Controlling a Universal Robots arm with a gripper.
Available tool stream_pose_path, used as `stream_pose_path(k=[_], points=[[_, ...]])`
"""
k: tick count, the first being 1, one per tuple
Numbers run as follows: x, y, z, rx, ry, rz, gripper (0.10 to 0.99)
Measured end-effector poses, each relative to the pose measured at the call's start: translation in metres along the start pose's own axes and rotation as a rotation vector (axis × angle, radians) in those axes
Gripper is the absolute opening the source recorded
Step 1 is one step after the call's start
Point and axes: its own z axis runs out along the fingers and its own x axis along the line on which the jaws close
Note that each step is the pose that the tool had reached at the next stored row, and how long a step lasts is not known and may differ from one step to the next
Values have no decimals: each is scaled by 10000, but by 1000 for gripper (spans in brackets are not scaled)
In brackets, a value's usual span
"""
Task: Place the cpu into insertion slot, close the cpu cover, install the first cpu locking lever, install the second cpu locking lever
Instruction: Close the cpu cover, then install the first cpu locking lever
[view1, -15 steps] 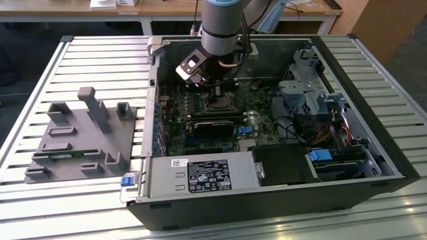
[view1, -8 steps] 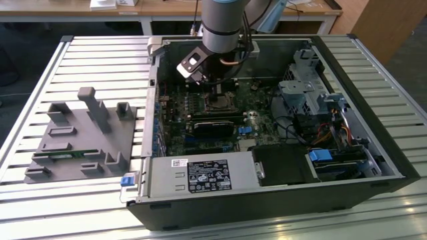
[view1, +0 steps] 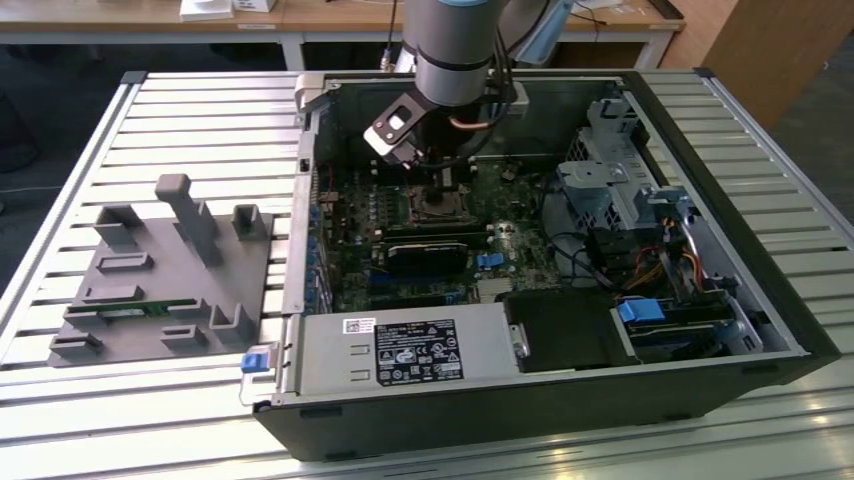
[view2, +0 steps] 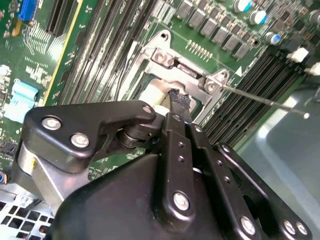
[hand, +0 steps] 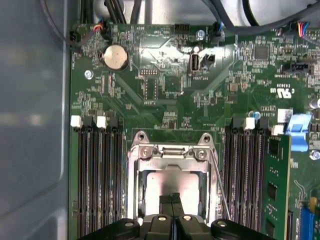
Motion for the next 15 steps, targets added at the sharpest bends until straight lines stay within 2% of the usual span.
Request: stream_pose_path(k=[7, 15], points=[[0, 61, -1, -1, 1, 0, 118], [0, 67, -7, 0, -2, 0, 118]])
